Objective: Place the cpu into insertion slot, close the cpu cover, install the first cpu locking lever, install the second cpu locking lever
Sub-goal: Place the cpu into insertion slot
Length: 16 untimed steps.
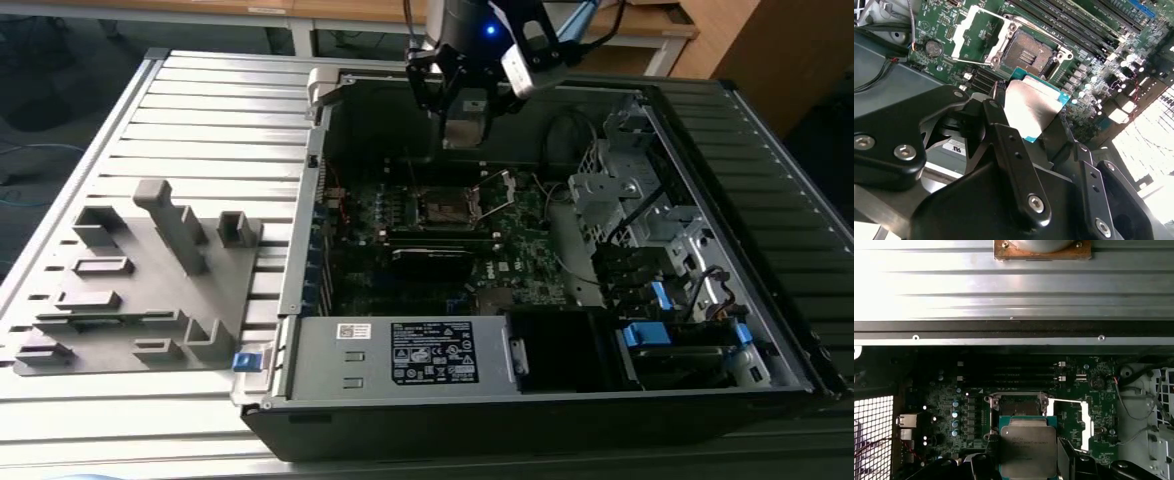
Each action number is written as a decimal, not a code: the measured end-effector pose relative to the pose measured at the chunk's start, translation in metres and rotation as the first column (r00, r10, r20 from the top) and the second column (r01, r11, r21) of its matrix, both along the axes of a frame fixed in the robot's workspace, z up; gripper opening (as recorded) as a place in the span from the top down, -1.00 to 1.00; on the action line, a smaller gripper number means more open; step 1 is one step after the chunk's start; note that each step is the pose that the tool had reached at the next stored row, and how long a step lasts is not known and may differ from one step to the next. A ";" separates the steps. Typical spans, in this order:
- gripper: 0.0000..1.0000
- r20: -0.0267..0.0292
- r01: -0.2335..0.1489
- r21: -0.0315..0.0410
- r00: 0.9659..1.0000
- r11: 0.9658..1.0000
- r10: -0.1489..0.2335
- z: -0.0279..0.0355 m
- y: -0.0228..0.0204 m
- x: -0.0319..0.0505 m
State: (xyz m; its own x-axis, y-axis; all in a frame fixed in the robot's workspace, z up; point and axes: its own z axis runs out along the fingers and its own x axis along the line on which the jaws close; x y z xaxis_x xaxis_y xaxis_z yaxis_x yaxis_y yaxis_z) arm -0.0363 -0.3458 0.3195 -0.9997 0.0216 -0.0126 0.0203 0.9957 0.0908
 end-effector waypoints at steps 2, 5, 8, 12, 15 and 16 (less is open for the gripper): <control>-0.08 0.000 0.000 0.000 1.000 1.000 0.000 -0.0016 0.0000 -0.0003; -0.08 0.000 0.000 0.000 1.000 1.000 0.000 -0.0016 0.0000 -0.0003; -0.08 0.000 0.000 0.000 1.000 1.000 0.000 -0.0017 0.0000 -0.0003; -0.08 0.001 0.000 0.000 1.000 1.000 0.000 -0.0055 0.0000 -0.0004; -0.08 0.003 0.000 0.000 1.000 1.000 0.000 -0.0095 0.0000 -0.0006; -0.08 0.003 0.000 0.000 1.000 1.000 0.000 -0.0107 0.0000 -0.0008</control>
